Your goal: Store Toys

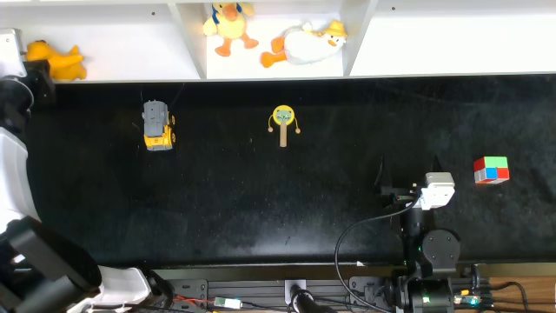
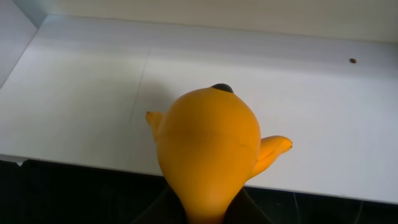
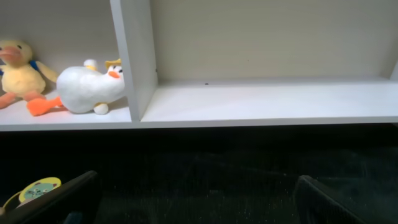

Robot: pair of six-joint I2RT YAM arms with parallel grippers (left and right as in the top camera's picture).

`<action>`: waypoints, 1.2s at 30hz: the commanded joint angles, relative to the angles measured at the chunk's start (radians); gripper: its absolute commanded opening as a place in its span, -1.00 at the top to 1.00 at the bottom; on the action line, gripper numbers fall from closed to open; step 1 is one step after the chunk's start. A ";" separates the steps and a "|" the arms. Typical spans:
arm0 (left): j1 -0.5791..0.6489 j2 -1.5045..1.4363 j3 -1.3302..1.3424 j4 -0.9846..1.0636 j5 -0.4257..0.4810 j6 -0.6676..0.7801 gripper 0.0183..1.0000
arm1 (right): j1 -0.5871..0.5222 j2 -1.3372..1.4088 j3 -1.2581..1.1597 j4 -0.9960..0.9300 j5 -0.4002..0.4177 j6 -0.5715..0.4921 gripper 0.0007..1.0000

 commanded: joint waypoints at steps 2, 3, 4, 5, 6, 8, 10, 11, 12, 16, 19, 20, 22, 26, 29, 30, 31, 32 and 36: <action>-0.005 0.010 0.031 0.013 -0.058 -0.011 0.87 | -0.001 -0.010 -0.014 0.005 -0.007 0.007 -0.99; -0.006 0.011 0.031 0.016 -0.063 -0.011 0.87 | -0.001 -0.010 -0.014 0.005 -0.008 0.007 -0.99; -0.006 0.011 0.031 0.020 -0.063 -0.011 0.87 | -0.001 -0.010 -0.014 0.005 -0.008 0.007 -0.99; -0.007 0.013 0.031 0.023 -0.063 -0.011 0.87 | -0.001 -0.010 -0.014 0.005 -0.008 0.007 -0.99; -0.008 0.013 0.031 0.026 -0.063 -0.011 0.87 | -0.001 -0.010 -0.014 0.005 -0.008 0.007 -0.99; -0.011 0.015 0.031 0.029 -0.063 -0.011 0.86 | -0.001 -0.010 -0.014 0.005 -0.008 0.007 -0.99; -0.018 0.020 0.031 0.037 -0.071 -0.011 0.84 | -0.001 -0.010 -0.014 0.005 -0.008 0.007 -0.99; -0.022 0.023 0.031 0.042 -0.077 -0.011 0.84 | -0.001 -0.010 -0.014 0.005 -0.008 0.007 -0.99; -0.027 0.027 0.031 0.045 -0.079 -0.011 0.83 | -0.001 -0.010 -0.014 0.005 -0.008 0.007 -0.99; -0.039 0.041 0.031 0.054 -0.079 -0.011 0.83 | -0.001 -0.010 -0.014 0.005 -0.008 0.007 -0.99; -0.046 0.055 0.031 0.067 -0.078 -0.011 0.83 | -0.001 -0.010 -0.014 0.005 -0.008 0.007 -0.99; -0.048 0.059 0.031 0.070 -0.078 -0.012 0.83 | -0.001 -0.010 -0.014 0.005 -0.008 0.007 -0.99; -0.051 0.061 0.031 0.070 -0.078 -0.022 0.83 | -0.001 -0.010 -0.014 0.005 -0.007 0.007 -0.99; -0.051 0.061 0.031 0.077 -0.078 -0.030 0.83 | -0.001 -0.010 -0.014 0.005 -0.008 0.007 -0.99; -0.051 0.061 0.031 0.076 -0.078 -0.030 0.83 | -0.001 -0.010 -0.014 0.005 -0.007 0.007 -0.99; -0.051 0.061 0.031 0.076 -0.077 -0.031 0.83 | -0.001 -0.010 -0.014 0.005 -0.008 0.007 -0.99; -0.052 0.061 0.031 0.076 -0.077 -0.030 0.83 | -0.001 -0.010 -0.014 0.005 -0.007 0.007 -0.99; -0.053 0.061 0.031 0.076 -0.077 -0.031 0.83 | -0.001 -0.010 -0.014 0.005 -0.007 0.007 -0.99; -0.053 0.060 0.031 0.077 -0.066 -0.035 0.83 | -0.001 -0.010 -0.014 0.005 -0.008 0.007 -0.99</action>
